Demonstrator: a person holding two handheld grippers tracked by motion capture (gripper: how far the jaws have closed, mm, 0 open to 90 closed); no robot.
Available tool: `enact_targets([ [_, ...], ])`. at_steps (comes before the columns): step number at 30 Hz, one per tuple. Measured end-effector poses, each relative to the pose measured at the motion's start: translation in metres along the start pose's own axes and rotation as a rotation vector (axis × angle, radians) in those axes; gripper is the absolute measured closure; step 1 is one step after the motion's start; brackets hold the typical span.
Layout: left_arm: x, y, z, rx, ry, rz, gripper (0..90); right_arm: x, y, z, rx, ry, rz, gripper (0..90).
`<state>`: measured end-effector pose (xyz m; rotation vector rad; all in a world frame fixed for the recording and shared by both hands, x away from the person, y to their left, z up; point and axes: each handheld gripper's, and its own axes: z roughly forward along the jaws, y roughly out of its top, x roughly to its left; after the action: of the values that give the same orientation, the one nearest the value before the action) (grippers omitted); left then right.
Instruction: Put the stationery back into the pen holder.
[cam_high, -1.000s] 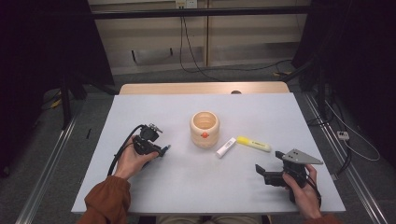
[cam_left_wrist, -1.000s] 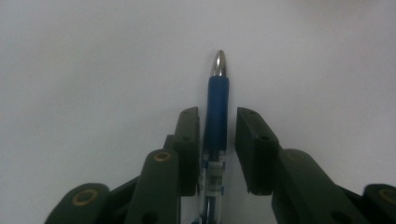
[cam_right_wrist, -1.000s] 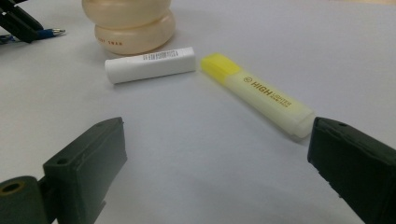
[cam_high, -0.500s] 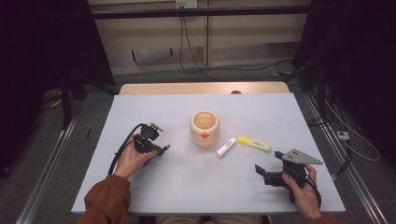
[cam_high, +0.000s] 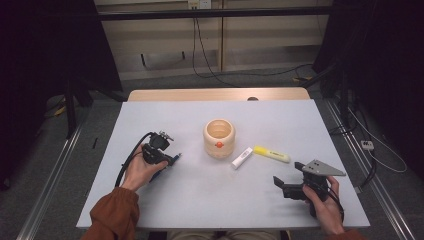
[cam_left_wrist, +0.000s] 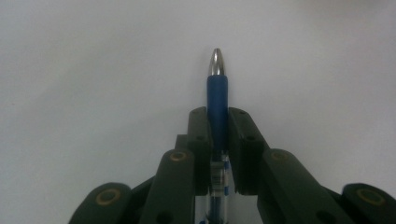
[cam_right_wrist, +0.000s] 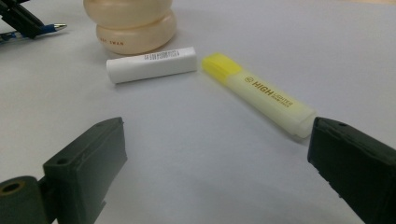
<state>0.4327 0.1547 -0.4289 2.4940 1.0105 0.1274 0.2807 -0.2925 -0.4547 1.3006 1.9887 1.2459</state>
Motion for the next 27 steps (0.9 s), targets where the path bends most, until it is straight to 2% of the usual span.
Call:
enact_targets([
  [2,0.0,0.0,-0.003,-0.028,-0.014,-0.003,80.3,0.0,0.0,0.0,0.0,0.0,0.001,4.0],
  [5,0.0,-0.001,-0.008,-0.067,-0.014,0.025,80.3,0.0,0.0,0.0,0.002,0.001,0.003,4.0],
  [8,-0.002,-0.001,-0.014,-0.112,-0.002,0.023,80.3,0.0,0.0,0.0,0.002,0.001,0.003,4.0],
  [14,-0.004,-0.001,-0.025,-0.205,-0.021,0.016,80.3,0.0,0.0,0.0,0.002,0.001,0.003,4.0],
  [20,-0.008,-0.001,-0.036,-0.288,-0.05,0.022,80.3,0.0,0.0,0.0,0.0,-0.001,0.0,4.0],
  [26,-0.01,-0.002,-0.045,-0.392,-0.075,0.034,80.3,0.0,0.0,-0.001,-0.002,0.0,-0.001,4.0],
  [27,-0.011,-0.003,-0.046,-0.409,-0.075,0.022,80.3,0.0,0.0,-0.001,-0.001,-0.001,-0.001,4.0],
])
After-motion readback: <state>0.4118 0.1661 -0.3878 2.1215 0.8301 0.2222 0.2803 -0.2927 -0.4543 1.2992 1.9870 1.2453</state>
